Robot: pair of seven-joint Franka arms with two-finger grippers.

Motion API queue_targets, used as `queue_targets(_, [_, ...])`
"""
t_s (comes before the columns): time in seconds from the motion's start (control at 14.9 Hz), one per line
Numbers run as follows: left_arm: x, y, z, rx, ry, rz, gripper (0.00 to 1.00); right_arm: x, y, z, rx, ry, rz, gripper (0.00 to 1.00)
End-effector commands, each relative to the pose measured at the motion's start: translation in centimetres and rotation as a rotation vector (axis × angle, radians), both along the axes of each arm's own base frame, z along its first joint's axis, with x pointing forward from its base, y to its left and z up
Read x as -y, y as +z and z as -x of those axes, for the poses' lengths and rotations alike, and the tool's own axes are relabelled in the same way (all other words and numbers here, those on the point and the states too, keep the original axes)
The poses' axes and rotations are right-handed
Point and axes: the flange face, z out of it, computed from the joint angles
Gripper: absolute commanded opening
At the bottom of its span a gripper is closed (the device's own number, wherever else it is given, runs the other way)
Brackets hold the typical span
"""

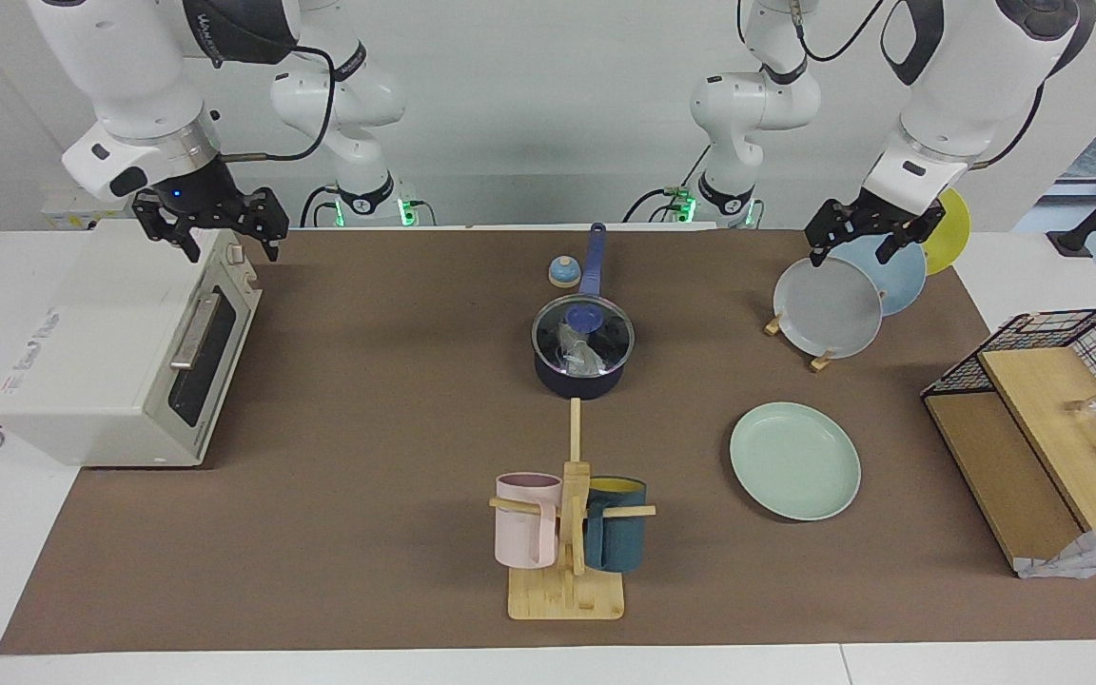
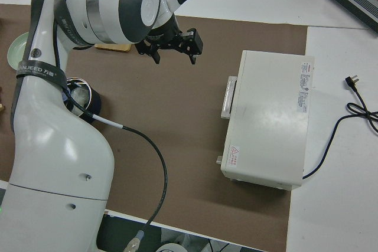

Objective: Transfer vermicelli from pot to plate

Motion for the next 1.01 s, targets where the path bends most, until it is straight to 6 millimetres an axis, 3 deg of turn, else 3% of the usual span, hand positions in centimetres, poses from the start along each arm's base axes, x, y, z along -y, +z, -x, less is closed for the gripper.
queue_targets(0.0, [-0.3,0.4,0.4,0.0,-0.001,-0.021,1.0,0.0,0.1,0.2,0.014,0.019,-0.009,1.0])
queue_targets(0.47, [-0.3,0.4,0.4,0.0,-0.003,-0.021,1.0,-0.2,-0.1,0.5,-0.005,0.039,-0.011,1.0])
queue_targets(0.67, [-0.3,0.4,0.4,0.0,-0.003,-0.021,1.0,-2.7,0.9,0.5,-0.002,0.06,-0.109,1.0])
queue_targets(0.94, [-0.3,0.4,0.4,0.0,-0.003,-0.021,1.0,-14.6,1.5,2.1,-0.007,-0.03,-0.102,1.0])
